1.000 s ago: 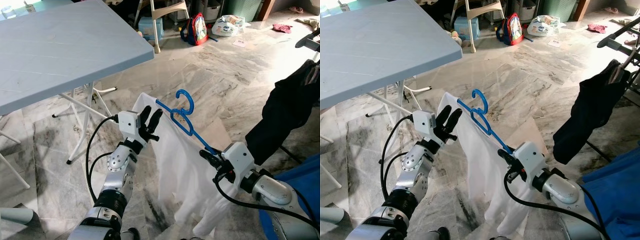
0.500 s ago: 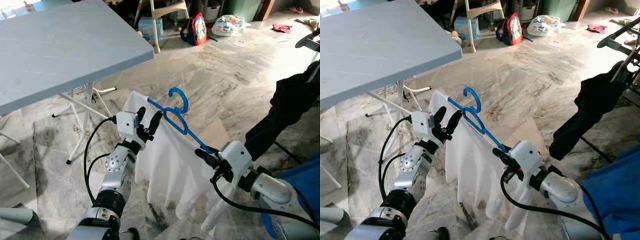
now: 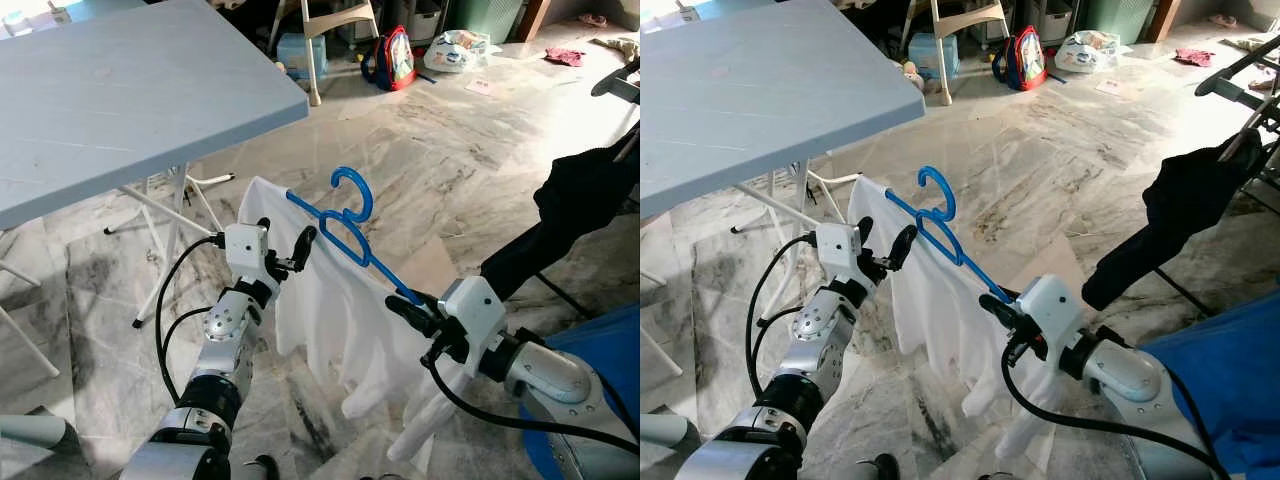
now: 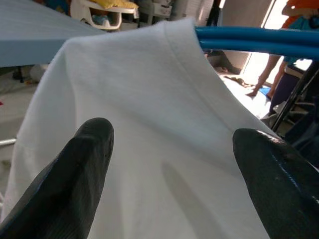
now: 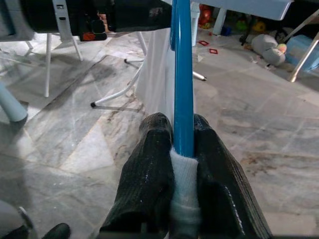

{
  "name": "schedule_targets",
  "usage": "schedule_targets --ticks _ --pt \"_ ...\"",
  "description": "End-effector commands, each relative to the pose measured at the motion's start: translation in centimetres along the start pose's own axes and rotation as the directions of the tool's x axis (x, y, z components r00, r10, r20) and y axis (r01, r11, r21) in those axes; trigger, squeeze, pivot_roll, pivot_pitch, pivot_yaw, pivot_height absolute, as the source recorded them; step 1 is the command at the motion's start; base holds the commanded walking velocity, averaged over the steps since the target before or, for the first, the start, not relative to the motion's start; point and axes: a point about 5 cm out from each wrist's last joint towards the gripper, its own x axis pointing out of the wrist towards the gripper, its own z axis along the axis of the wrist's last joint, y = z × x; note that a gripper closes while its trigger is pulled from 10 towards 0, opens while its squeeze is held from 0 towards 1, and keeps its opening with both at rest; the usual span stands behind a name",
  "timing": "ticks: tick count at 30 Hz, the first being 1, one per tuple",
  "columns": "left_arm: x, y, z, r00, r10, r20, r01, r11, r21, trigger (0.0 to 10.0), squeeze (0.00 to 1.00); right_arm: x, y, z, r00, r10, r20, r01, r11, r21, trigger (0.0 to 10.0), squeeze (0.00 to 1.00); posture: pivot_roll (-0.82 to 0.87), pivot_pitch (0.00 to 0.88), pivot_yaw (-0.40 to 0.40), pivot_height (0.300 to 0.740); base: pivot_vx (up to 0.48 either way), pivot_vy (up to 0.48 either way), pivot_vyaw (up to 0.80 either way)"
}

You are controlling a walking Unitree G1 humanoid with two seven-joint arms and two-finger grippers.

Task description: Hang hanger

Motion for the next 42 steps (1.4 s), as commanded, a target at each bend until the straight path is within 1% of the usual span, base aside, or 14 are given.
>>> schedule_targets --ticks 1,4,8,15,19,23,24,25,26,27,32,35,42 --pt "0.3 0.2 0.3 1.000 0.009 0.001 -0.009 1.000 -0.003 10.0 0.00 -0.1 0.5 1.3 0.998 0.035 0.052 -0.034 0.999 -0.022 10.0 0.00 -0.11 0.172 0.016 0.740 0.000 0.000 0.00" --pt "0.6 -0.1 0.8 1.000 -0.007 0.025 0.008 0.999 -0.035 10.0 0.00 0.0 0.5 0.9 0.999 0.031 0.038 -0.030 0.999 -0.024 10.0 0.00 -0.11 0.171 0.016 0.740 0.000 0.000 0.00" --pt "0.5 -0.5 1.0 0.999 -0.024 0.044 0.025 0.999 -0.041 10.0 0.00 0.0 0.3 0.6 1.000 0.017 0.025 -0.016 0.999 -0.028 10.0 0.00 -0.11 0.170 0.016 0.740 0.000 0.000 0.00" --pt "0.0 -0.7 0.6 0.999 -0.028 0.042 0.032 0.996 -0.082 10.0 0.00 0.3 0.1 0.2 1.000 -0.003 0.017 0.003 1.000 -0.024 10.0 0.00 -0.10 0.167 0.013 0.740 0.000 0.000 0.00" --pt "0.0 -0.8 0.4 0.999 -0.032 0.031 0.035 0.996 -0.083 10.0 0.00 0.4 0.2 0.2 1.000 0.005 0.017 -0.005 1.000 -0.024 10.0 0.00 -0.10 0.166 0.013 0.740 0.000 0.000 0.00" --pt "0.1 -0.9 0.0 0.999 -0.034 0.002 0.034 0.996 -0.076 10.0 0.00 0.5 0.6 0.8 0.999 0.034 0.038 -0.034 0.999 -0.021 10.0 0.00 -0.10 0.166 0.014 0.740 0.000 0.000 0.00" --pt "0.2 -0.8 0.0 0.999 -0.033 -0.003 0.033 0.997 -0.075 9.2 0.00 0.5 0.7 1.1 0.998 0.041 0.045 -0.040 0.999 -0.021 10.0 0.00 -0.10 0.167 0.014 0.740 0.000 0.000 0.00" --pt "0.2 -0.8 0.0 0.999 -0.032 -0.006 0.031 0.997 -0.075 6.9 0.00 0.4 0.7 1.2 0.998 0.047 0.048 -0.046 0.999 -0.020 10.0 0.00 -0.11 0.168 0.015 0.740 0.000 0.000 0.00" --pt "0.2 -0.8 0.0 0.999 -0.032 -0.006 0.031 0.997 -0.075 6.9 0.00 0.4 0.7 1.2 0.998 0.047 0.048 -0.046 0.999 -0.020 10.0 0.00 -0.11 0.168 0.015 0.740 0.000 0.000 0.00" --pt "0.5 -0.7 0.3 1.000 -0.025 0.001 0.025 0.998 -0.065 0.0 0.00 0.3 0.8 1.3 0.997 0.057 0.046 -0.056 0.998 -0.023 10.0 0.00 -0.11 0.167 0.016 0.740 0.000 0.000 0.00" --pt "0.7 -0.5 0.6 1.000 -0.019 0.007 0.020 0.998 -0.058 0.0 0.00 0.0 0.6 1.1 0.999 0.038 0.037 -0.037 0.999 -0.031 10.0 0.00 -0.11 0.169 0.018 0.740 0.000 0.000 0.00" --pt "0.5 -0.1 0.5 1.000 -0.010 0.000 0.010 0.999 -0.047 0.0 0.00 0.0 0.6 1.2 0.999 0.030 0.037 -0.029 0.999 -0.029 10.0 0.00 -0.12 0.172 0.018 0.740 0.000 0.000 0.00" --pt "0.6 -0.1 0.6 1.000 -0.019 0.004 0.019 0.999 -0.031 0.0 0.00 0.1 0.2 1.1 0.999 0.006 0.034 -0.004 0.999 -0.037 10.0 0.00 -0.11 0.174 0.015 0.740 0.000 0.000 0.00"
